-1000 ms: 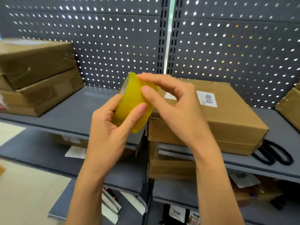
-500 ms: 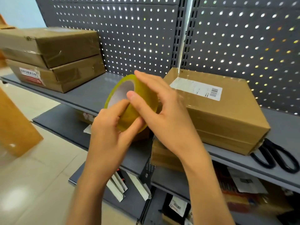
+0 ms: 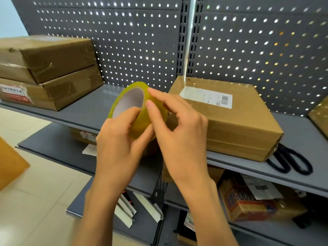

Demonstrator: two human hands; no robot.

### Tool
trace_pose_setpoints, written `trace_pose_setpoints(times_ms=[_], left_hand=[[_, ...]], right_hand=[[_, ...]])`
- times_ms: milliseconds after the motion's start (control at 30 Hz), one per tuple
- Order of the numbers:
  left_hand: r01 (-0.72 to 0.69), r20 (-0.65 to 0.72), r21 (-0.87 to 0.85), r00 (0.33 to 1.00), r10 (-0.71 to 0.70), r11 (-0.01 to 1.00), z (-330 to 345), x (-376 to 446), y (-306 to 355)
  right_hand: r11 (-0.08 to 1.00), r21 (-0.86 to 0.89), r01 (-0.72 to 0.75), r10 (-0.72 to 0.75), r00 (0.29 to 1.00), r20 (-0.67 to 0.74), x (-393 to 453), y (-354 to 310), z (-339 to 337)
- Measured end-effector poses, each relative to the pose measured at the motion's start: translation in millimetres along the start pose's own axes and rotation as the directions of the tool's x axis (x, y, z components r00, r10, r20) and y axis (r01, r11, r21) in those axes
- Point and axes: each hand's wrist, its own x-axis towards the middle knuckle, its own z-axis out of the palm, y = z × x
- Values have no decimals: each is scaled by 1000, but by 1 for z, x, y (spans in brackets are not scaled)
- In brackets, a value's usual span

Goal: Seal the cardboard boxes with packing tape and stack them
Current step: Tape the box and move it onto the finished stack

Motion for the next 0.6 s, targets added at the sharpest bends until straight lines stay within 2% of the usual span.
trace_pose_setpoints(times_ms=[167, 300, 433, 467, 533, 600], left_hand=[[18, 19, -28, 1000, -17, 999, -6, 4, -9], [28, 71, -101, 997, -21, 994, -8, 7, -13], [39, 82, -207, 996, -22, 978, -12, 11, -15], [41, 79, -219, 997, -24, 975, -14, 12, -17], [60, 72, -250, 996, -43, 966, -19, 13, -19], [88, 58, -294, 996, -74, 952, -23, 13, -19]], right_hand=[[993, 103, -50, 45, 998, 49, 5, 6, -4], [982, 151, -116, 118, 993, -7, 5, 5, 2], [980, -155, -125, 111, 989, -98, 4, 5, 7], [972, -150, -183, 177, 983, -51, 7, 5, 5], [947, -25, -319, 320, 940, 117, 13, 5, 4], [922, 102, -375, 357, 921, 158, 14, 6, 8]])
